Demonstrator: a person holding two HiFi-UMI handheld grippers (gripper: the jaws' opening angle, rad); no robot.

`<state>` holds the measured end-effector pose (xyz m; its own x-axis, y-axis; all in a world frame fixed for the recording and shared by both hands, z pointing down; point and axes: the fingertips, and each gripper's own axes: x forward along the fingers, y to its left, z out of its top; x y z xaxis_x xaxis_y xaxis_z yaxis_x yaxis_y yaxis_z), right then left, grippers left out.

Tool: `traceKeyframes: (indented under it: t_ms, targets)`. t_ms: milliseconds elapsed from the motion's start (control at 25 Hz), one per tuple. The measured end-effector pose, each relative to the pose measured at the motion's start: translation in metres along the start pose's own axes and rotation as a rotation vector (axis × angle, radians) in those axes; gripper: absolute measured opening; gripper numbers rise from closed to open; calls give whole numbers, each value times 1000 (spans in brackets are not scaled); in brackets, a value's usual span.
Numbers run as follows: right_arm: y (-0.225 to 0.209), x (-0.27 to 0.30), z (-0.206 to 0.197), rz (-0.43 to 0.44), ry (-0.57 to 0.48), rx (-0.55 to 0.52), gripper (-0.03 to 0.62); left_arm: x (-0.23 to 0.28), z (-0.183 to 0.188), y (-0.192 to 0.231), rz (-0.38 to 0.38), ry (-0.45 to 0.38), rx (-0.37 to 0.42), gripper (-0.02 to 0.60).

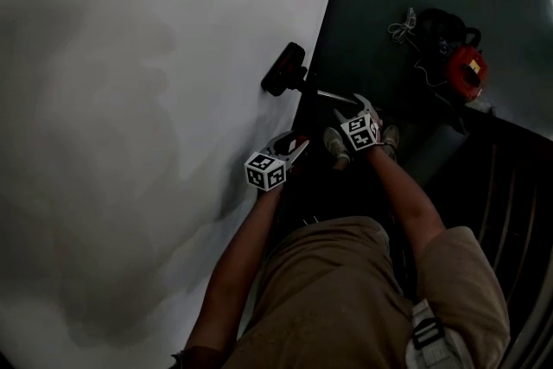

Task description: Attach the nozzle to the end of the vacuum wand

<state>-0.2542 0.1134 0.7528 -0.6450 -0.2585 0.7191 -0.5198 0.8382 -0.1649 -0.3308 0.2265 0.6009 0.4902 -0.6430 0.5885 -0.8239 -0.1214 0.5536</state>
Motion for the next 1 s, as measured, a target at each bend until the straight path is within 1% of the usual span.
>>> traceKeyframes:
  t_ms: [80, 160, 240, 320, 360, 440, 520, 600, 680, 760, 880, 1000]
  targets:
    - [-33, -46, -19, -73, -8, 84, 282, -2, 7, -7, -10, -10, 0, 189]
    - [-67, -99, -24, -157, -55, 176, 282, -4, 21, -19, -27, -45, -2, 189]
    - [-88, -150, -17, -217, -125, 270, 281, -7, 37, -31, -51, -89, 9, 189]
    - [-91, -197, -3, -257, -197, 335, 281, -23, 55, -46, -77, -125, 33, 189]
    - [-91, -221, 8, -277, -237, 350, 281, -33, 68, -56, -95, -145, 53, 189]
    - [-104, -274, 47, -324, -336, 354, 281, -40, 110, -83, -152, -212, 110, 189]
    - [-123, -332, 94, -359, -457, 341, 281, -39, 156, -119, -214, -304, 169, 189]
    - [-129, -392, 130, -374, -563, 325, 281, -45, 185, -160, -246, -374, 231, 189]
    - [-130, -455, 156, -384, -647, 305, 279, -50, 202, -200, -258, -419, 288, 189]
    - [-131, -519, 172, -393, -705, 288, 279, -53, 212, -242, -272, -462, 318, 189]
    - [-129, -615, 183, -411, -784, 268, 279, -61, 219, -307, -313, -519, 343, 189]
    - [-125, -704, 181, -439, -875, 229, 279, -66, 228, -370, -352, -558, 406, 189]
